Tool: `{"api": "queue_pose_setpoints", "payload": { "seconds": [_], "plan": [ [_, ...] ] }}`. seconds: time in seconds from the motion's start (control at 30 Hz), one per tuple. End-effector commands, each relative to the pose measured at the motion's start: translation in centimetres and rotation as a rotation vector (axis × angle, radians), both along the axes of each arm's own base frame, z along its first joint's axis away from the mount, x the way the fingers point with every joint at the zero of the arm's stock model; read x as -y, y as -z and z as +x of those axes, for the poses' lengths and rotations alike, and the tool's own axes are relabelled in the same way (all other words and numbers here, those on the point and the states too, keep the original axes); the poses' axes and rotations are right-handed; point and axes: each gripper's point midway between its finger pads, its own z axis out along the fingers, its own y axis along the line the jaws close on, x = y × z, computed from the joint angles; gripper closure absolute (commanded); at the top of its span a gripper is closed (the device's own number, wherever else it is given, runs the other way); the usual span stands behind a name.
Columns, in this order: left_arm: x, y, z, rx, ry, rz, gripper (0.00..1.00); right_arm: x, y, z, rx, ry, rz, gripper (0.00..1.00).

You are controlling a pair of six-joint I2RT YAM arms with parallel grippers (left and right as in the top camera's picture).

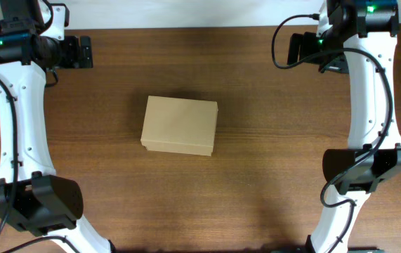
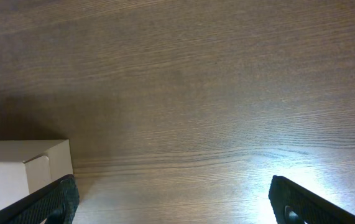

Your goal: Pack container

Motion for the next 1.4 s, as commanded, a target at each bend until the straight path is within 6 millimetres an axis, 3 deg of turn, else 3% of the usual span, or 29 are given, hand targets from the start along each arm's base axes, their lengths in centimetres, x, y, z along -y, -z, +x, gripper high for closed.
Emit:
{"api": "queue_pose_setpoints", "payload": {
  "seconds": [0.0, 0.57, 0.67, 0.93, 1.03, 1.13, 1.27, 1.37],
  "plan": [
    [-0.3, -1.0, -0.2, 0.020, -0.011, 0.008, 0.00, 0.1, -1.0, -0.1, 0.029, 0.006, -0.003, 0.01],
    [-0.3, -1.0, -0.2, 0.021, -0.012, 0.008, 0.00, 0.2, -1.1, -0.1, 0.030, 0.006, -0.009, 0.01],
    [-0.3, -1.0, -0.2, 0.021, -0.012, 0.008, 0.00, 0.4, -2.5, -0.6, 0.062, 0.010, -0.025, 0.00],
    [-0.3, -1.0, -0.2, 0.021, -0.012, 0.008, 0.00, -0.6, -10.5, -1.4, 0.406, -0.006, -0.020, 0.01],
    [-0.3, -1.0, -0.2, 0.021, -0.012, 0.008, 0.00, -0.8, -12.7, -2.8, 0.560, -0.009, -0.013, 0.01],
    [-0.3, -1.0, -0.2, 0.021, -0.012, 0.008, 0.00, -0.6, -13.2, -5.2, 0.664, -0.005, -0.012, 0.01],
    [-0.3, -1.0, -0.2, 0.021, -0.012, 0.008, 0.01, 0.5, -12.1, -9.6, 0.772, 0.028, -0.050, 0.01],
    [-0.3, -1.0, -0.2, 0.021, -0.012, 0.008, 0.00, 1.2, -9.9, -13.2, 0.811, 0.052, -0.074, 0.01]
  ]
}}
